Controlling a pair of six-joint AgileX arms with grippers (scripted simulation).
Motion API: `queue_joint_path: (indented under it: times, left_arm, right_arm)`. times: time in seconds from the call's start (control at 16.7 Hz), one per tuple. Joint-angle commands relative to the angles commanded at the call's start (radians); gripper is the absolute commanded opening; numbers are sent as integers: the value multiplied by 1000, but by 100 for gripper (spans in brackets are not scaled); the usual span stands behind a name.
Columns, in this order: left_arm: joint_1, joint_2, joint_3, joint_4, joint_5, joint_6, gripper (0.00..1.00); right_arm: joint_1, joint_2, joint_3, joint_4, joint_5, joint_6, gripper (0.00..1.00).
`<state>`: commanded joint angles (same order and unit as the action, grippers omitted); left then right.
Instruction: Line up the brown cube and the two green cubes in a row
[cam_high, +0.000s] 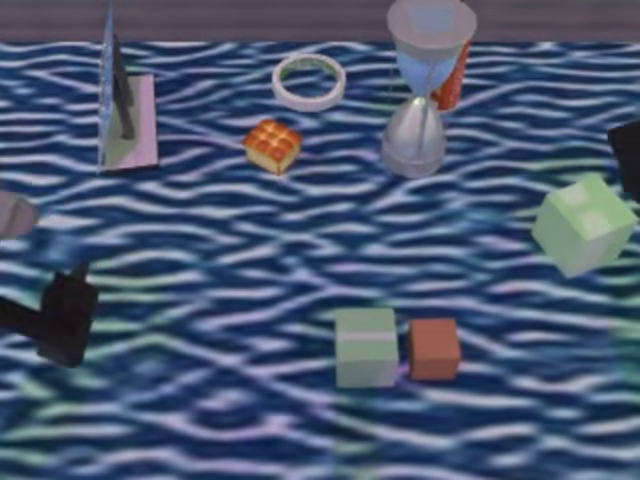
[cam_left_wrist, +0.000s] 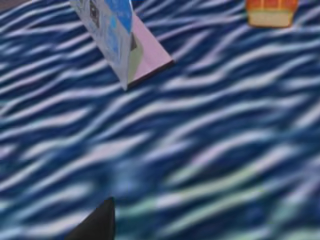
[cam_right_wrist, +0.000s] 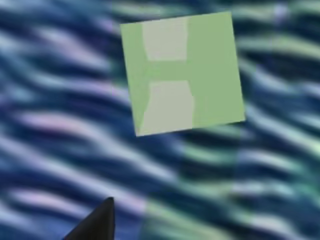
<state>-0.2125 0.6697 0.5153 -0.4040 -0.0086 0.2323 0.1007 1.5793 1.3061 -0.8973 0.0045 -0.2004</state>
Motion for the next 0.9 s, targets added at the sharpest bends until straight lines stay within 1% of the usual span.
queue_joint_path:
  times: [0.24,0.48,0.66,0.9]
  left_arm:
    - [124,-358,-277,199,4,-119,100]
    - [207,-599,-460,352,8,-204,100]
    - [232,-668,-514,402,9,-231,100]
    - [233,-670,-515,404,9,-232,100]
  right_arm:
    - [22,324,284,-187,0,-43,100]
    - [38,547,485,-306,-1,-72,100]
    - [42,607,549,-341,-2,-81,100]
    - [43,609,551,-342,-2,-81,100]
